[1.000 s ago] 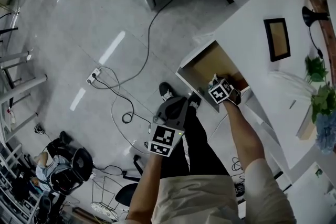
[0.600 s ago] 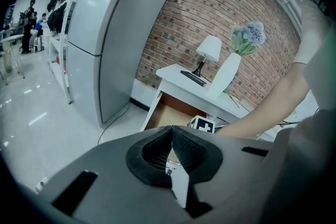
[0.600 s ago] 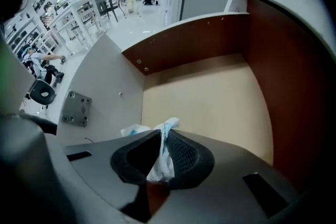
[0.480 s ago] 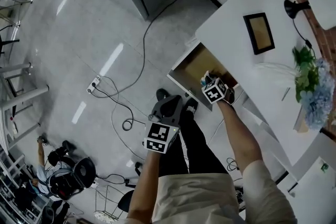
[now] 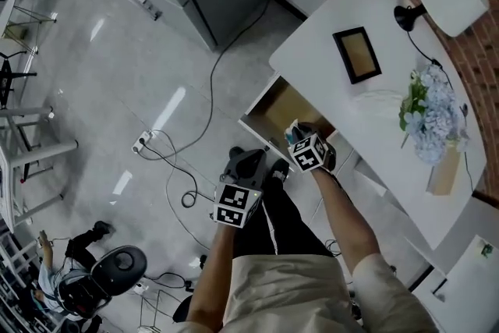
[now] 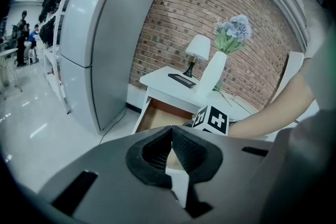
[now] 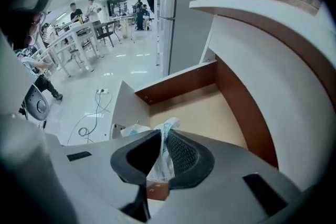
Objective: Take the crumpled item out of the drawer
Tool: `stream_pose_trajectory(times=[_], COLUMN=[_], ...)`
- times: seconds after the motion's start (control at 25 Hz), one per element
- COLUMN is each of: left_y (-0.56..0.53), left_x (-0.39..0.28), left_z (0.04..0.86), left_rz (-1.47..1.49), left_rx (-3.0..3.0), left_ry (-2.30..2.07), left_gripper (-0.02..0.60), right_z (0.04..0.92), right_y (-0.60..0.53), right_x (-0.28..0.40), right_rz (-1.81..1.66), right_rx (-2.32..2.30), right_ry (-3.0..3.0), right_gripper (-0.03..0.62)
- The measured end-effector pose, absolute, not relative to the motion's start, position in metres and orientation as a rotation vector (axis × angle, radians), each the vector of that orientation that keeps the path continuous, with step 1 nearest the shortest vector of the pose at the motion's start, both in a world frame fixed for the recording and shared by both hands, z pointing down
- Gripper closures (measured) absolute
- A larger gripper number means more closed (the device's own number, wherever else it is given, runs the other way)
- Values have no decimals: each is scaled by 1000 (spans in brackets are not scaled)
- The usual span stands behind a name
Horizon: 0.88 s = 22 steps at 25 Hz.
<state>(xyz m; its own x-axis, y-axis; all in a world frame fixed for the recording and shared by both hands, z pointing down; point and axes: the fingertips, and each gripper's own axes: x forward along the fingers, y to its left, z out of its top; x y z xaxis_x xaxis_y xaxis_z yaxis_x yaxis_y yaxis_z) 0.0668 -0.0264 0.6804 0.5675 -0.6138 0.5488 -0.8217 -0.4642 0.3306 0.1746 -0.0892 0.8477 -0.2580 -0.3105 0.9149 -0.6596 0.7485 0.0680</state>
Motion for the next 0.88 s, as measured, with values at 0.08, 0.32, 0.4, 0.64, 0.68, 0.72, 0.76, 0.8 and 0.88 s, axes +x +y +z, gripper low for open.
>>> stream_pose_trajectory(times=[0.08,0.32,0.4,0.64,0.68,0.72,0.76,0.8,0.88], left_y=[-23,-9,-1,5,3,2,3,4,4], left_x=[71,91,97,114,116,119,122,125,131], left_z=[674,664,662,639,633,627,621,616,604], left_rz=[485,528,556,528,518,512,510,506,483], left_rx=[2235,2251,2257,2271,2276,2281,2286,2291,2302], left_ry=[-1145,-1131,-1120,-1138,-1139,-1137,-1134,-1136,-1163], left_gripper=[565,565,565,565,565,565,565,565,565], right_z=[831,775,755,696,685,674,664,655,638], right_y=[-86,-79,-73,-48,-46,-44,-41,-37,-29], right_x=[175,182,183,188,189,190,192,194,199], right_rz=[401,411,419,372,370,369,369,371,372], right_rx=[771,883,920,948,962,978,992,1002,1006], right_ry=[-1883,-1960,-1986,-2057,-2072,-2088,-2103,-2116,-2140], right_gripper=[526,526,526,526,526,526,526,526,526])
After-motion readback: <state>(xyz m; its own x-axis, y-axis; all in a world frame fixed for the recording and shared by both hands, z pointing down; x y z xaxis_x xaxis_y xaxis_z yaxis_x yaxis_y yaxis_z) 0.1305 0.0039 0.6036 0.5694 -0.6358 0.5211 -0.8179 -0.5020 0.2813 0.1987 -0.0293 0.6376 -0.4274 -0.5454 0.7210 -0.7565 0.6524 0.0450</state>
